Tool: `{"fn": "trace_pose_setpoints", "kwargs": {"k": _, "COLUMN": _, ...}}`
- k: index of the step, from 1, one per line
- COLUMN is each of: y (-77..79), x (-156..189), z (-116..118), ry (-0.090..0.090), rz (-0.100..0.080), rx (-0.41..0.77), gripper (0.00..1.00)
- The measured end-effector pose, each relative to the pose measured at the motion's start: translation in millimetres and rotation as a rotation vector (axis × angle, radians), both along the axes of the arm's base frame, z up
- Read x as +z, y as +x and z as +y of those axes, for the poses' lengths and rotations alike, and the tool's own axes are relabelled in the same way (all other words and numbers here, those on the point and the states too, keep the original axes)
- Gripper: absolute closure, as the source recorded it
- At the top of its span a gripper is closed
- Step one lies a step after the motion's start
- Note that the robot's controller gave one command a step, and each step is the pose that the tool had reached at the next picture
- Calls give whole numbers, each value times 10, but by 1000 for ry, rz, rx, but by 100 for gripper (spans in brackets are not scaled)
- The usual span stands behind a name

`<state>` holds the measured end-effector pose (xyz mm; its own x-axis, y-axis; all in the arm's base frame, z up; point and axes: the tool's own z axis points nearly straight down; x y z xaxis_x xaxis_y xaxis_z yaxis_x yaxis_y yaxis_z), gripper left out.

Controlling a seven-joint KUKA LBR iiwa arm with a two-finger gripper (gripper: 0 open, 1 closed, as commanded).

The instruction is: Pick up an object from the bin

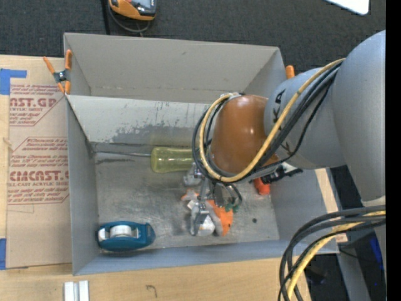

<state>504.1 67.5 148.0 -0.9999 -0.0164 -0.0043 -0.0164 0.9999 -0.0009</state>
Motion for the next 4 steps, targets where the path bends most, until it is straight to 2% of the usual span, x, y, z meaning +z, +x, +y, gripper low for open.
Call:
{"fn": "trace_pose_setpoints", "kwargs": {"k": 1, "y": 128, "x": -664, "z": -679, "ry": 1, "rz": 7, "rx": 477, "gripper": 0}}
{"fn": "trace_pose_setpoints", "kwargs": {"k": 2, "y": 155, "x": -627, "z": -772, "ry": -8, "rz": 7, "rx": 472, "gripper": 100}}
{"fn": "trace_pose_setpoints", "kwargs": {"k": 3, "y": 156, "x": -628, "z": -771, "ry": -7, "rz": 7, "rx": 472, "gripper": 100}}
{"fn": "trace_pose_setpoints", "kwargs": {"k": 4, "y": 92, "x": -232, "z": -871, "ry": 4, "rz": 11, "rx": 480, "gripper": 100}}
